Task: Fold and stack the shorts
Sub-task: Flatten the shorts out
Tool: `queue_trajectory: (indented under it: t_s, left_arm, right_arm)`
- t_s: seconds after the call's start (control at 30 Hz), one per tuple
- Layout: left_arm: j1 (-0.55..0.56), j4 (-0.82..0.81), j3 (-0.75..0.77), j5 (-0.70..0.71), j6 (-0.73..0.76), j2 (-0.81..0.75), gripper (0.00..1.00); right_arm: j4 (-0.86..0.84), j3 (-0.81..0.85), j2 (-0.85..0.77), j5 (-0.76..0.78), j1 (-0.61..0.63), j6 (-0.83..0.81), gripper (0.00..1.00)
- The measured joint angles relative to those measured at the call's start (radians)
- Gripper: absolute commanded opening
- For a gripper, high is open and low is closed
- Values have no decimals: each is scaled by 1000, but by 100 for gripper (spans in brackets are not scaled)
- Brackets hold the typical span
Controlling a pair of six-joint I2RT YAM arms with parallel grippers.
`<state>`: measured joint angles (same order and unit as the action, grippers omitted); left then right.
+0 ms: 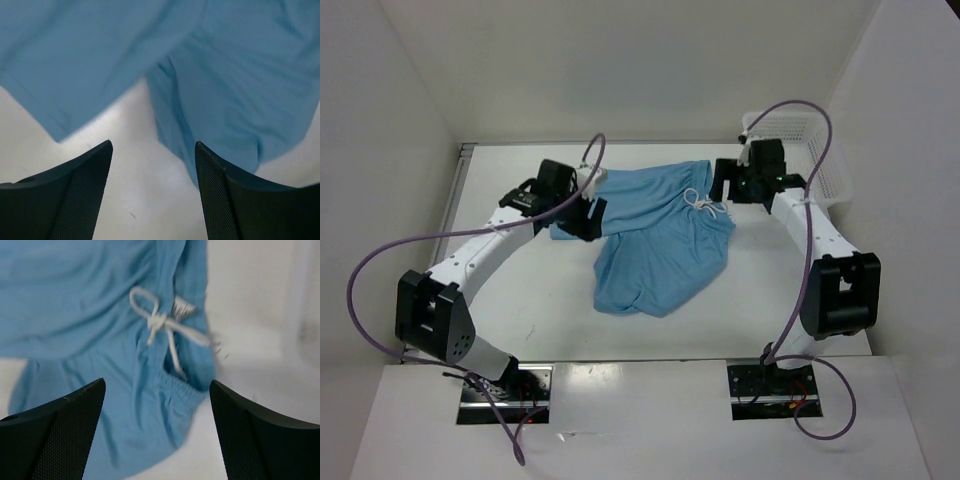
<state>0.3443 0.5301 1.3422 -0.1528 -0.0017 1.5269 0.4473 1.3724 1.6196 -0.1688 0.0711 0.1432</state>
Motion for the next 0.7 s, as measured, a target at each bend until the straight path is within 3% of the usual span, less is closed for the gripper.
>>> queue_trajectory:
  t_s: [0.2, 0.5, 0.63, 0.7]
  left_arm:
    - [23, 58, -217, -47, -2, 80, 76]
    - [55, 11, -199, -141, -2, 235, 77]
    - [69, -14, -189, -166, -3, 294, 68]
    - [69, -23, -182, -167, -5, 301, 55]
  right_arm:
    - [-6, -224, -18, 98, 87, -108, 89]
    - [-99, -273, 22, 162, 79, -209, 90]
    - [-127, -278, 61, 138, 79, -212, 86]
    - [-137, -278, 93, 122, 79, -212, 80]
